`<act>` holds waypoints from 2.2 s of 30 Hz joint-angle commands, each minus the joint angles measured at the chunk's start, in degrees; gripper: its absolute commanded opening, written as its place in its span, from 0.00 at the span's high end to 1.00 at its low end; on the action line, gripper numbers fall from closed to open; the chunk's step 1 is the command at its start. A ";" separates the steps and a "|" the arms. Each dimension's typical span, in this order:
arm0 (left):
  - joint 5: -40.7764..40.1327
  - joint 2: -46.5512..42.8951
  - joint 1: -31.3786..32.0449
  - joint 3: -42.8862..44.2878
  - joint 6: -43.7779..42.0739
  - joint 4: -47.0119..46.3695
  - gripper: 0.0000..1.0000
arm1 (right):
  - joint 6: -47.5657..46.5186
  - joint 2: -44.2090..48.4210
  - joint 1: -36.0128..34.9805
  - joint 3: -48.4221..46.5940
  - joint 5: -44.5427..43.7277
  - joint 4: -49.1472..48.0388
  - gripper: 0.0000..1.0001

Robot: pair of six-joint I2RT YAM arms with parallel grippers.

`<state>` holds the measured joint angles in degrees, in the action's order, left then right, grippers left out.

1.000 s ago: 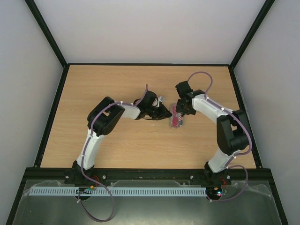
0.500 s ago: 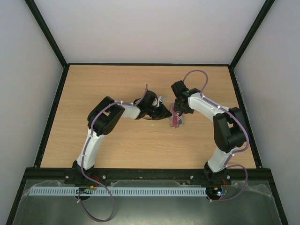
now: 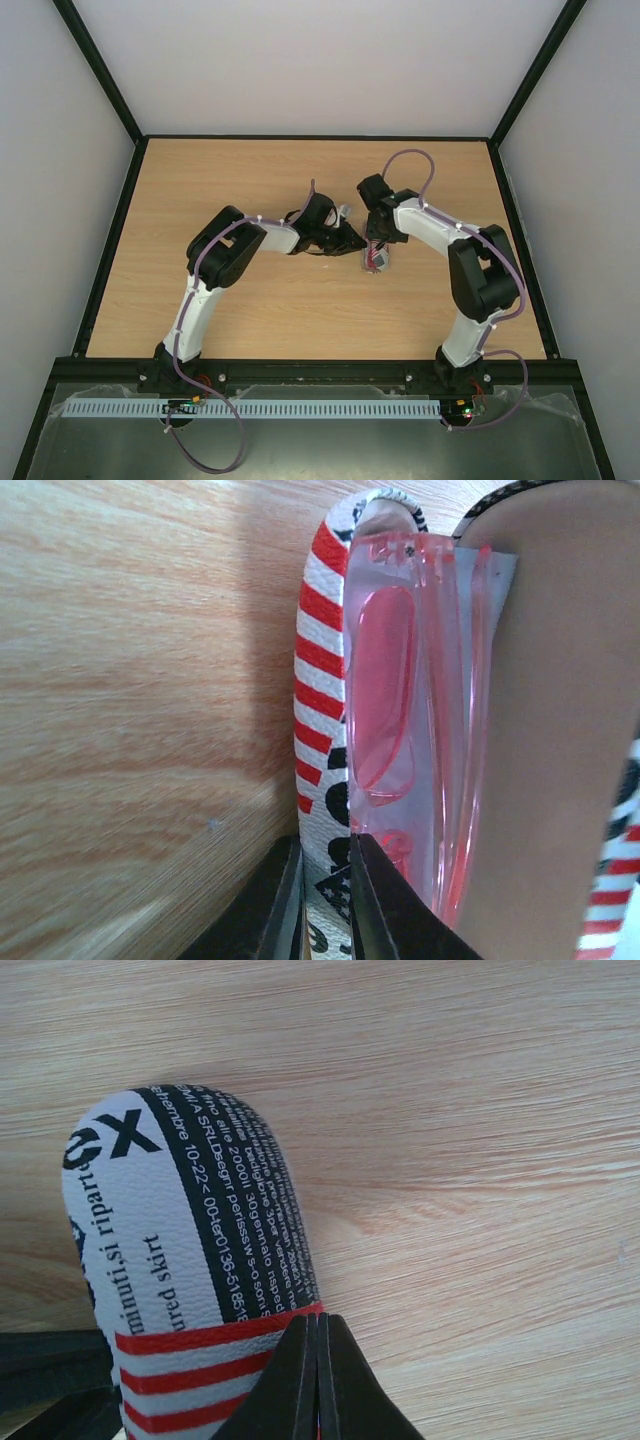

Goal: Organize the sunglasses
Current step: Close the sunglasses case at the center of the board, then adjust the sunglasses case at the center of the board.

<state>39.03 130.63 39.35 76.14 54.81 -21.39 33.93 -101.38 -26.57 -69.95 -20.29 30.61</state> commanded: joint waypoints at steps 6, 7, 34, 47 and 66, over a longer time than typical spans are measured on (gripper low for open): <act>-1.01 3.01 0.99 -1.45 -1.00 2.31 0.87 | 1.74 -3.45 -4.49 -1.05 6.71 0.42 0.99; -1.04 2.86 0.99 -1.57 -1.02 2.27 0.86 | 1.83 -3.36 -4.54 -0.98 6.68 0.48 0.99; -3.49 -6.01 -1.13 -13.36 -4.30 2.47 0.51 | 0.70 -0.94 -4.55 3.95 13.03 -4.08 0.67; -6.26 -24.02 -6.87 -26.92 -10.27 7.98 0.35 | 0.93 9.79 1.69 10.26 8.28 -4.38 0.65; -10.46 -54.06 -9.29 -41.70 -14.63 22.58 0.01 | -2.67 -7.50 8.25 -0.99 16.25 -9.77 0.69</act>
<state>30.30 80.84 30.52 35.59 41.67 -3.88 32.97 -107.13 -16.36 -67.35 -6.74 20.62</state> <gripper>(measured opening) 0.992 0.312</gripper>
